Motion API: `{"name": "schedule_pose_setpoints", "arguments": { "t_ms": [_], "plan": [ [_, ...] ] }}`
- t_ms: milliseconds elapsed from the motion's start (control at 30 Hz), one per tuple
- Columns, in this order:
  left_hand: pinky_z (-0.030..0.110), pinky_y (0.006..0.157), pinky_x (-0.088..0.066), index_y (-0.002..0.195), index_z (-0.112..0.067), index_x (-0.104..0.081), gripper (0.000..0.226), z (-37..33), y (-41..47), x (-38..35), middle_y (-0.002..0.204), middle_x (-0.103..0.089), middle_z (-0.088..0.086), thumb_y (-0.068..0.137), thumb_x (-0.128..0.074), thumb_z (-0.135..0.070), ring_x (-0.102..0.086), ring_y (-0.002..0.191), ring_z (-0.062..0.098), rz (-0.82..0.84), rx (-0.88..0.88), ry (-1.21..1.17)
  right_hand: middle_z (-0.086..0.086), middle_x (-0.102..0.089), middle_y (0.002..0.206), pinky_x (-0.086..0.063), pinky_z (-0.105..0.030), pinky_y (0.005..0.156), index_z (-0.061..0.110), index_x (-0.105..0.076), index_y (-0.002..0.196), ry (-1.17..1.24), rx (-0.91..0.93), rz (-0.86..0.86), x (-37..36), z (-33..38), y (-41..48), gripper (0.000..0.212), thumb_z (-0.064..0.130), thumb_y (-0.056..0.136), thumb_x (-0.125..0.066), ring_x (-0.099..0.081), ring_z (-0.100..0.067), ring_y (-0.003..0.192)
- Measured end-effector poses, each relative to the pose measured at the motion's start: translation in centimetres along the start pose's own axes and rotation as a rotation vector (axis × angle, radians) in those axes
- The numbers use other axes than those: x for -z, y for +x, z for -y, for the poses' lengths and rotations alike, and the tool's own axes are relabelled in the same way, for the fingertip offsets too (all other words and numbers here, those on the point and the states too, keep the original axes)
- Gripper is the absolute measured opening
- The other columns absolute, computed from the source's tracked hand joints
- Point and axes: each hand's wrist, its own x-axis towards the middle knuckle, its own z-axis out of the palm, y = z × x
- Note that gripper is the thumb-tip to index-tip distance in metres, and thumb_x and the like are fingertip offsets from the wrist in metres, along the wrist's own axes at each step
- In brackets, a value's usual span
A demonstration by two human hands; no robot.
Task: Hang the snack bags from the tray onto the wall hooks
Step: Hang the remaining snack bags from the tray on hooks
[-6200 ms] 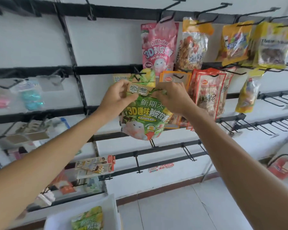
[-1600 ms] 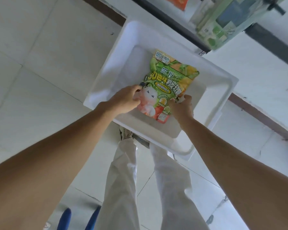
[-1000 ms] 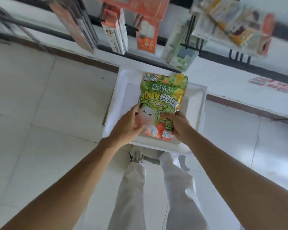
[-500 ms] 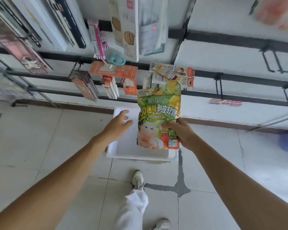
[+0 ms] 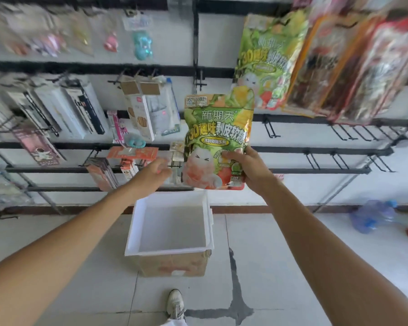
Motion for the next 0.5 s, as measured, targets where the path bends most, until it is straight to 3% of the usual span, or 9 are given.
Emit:
{"name": "schedule_pose_setpoints", "arguments": {
  "t_ms": [67, 167, 300, 400, 500],
  "plan": [
    [0.023, 0.085, -0.042, 0.146, -0.023, -0.039, 0.044, -2.9, -0.4, 0.5, 0.131, -0.053, -0.001, 0.103, -0.046, -0.025, -0.05, 0.116, 0.013, -0.028, -0.062, 0.0, -0.014, -0.074, 0.106, -0.06, -0.042, 0.079, 0.011, -0.066, 0.11, 0.012, 0.05, 0.009, 0.7, 2.5, -1.1, 0.031, -0.004, 0.084, -0.069, -0.072, -0.03, 0.091],
    [0.032, 0.095, -0.046, 0.141, -0.026, -0.045, 0.039, -7.4, -0.4, 1.5, 0.131, -0.058, -0.002, 0.102, -0.047, -0.029, -0.057, 0.115, 0.015, -0.081, -0.141, -0.032, -0.011, -0.075, 0.101, -0.059, -0.038, 0.073, 0.009, -0.064, 0.111, 0.023, 0.104, 0.009, 1.7, 6.1, -2.6, 0.029, -0.004, 0.085, -0.069, -0.073, -0.028, 0.087],
    [0.027, 0.085, -0.049, 0.134, -0.024, -0.05, 0.034, -13.9, -0.1, 3.0, 0.124, -0.063, 0.0, 0.1, -0.053, -0.027, -0.064, 0.101, 0.012, -0.11, -0.264, -0.218, -0.01, -0.074, 0.101, -0.06, -0.04, 0.075, 0.007, -0.061, 0.115, -0.024, 0.174, -0.024, 2.5, 10.6, -3.7, 0.034, -0.001, 0.083, -0.073, -0.072, -0.027, 0.088],
    [0.029, 0.085, -0.053, 0.131, -0.023, -0.054, 0.038, -18.7, 0.6, 4.7, 0.116, -0.067, -0.002, 0.094, -0.063, -0.028, -0.066, 0.104, 0.014, -0.124, -0.341, -0.402, -0.021, -0.069, 0.117, -0.056, -0.055, 0.09, 0.002, -0.055, 0.125, -0.073, 0.218, -0.016, 2.5, 13.9, -3.8, 0.058, 0.011, 0.075, -0.082, -0.069, -0.035, 0.1],
    [0.037, 0.09, -0.053, 0.115, -0.024, -0.064, 0.032, -23.2, 1.8, 6.6, 0.105, -0.073, -0.002, 0.084, -0.072, -0.028, -0.069, 0.099, 0.017, -0.099, -0.436, -0.559, -0.026, -0.063, 0.125, -0.053, -0.057, 0.094, -0.001, -0.047, 0.135, -0.087, 0.265, -0.009, 2.4, 16.2, -3.1, 0.082, 0.018, 0.066, -0.086, -0.065, -0.037, 0.108]
  ]
}}
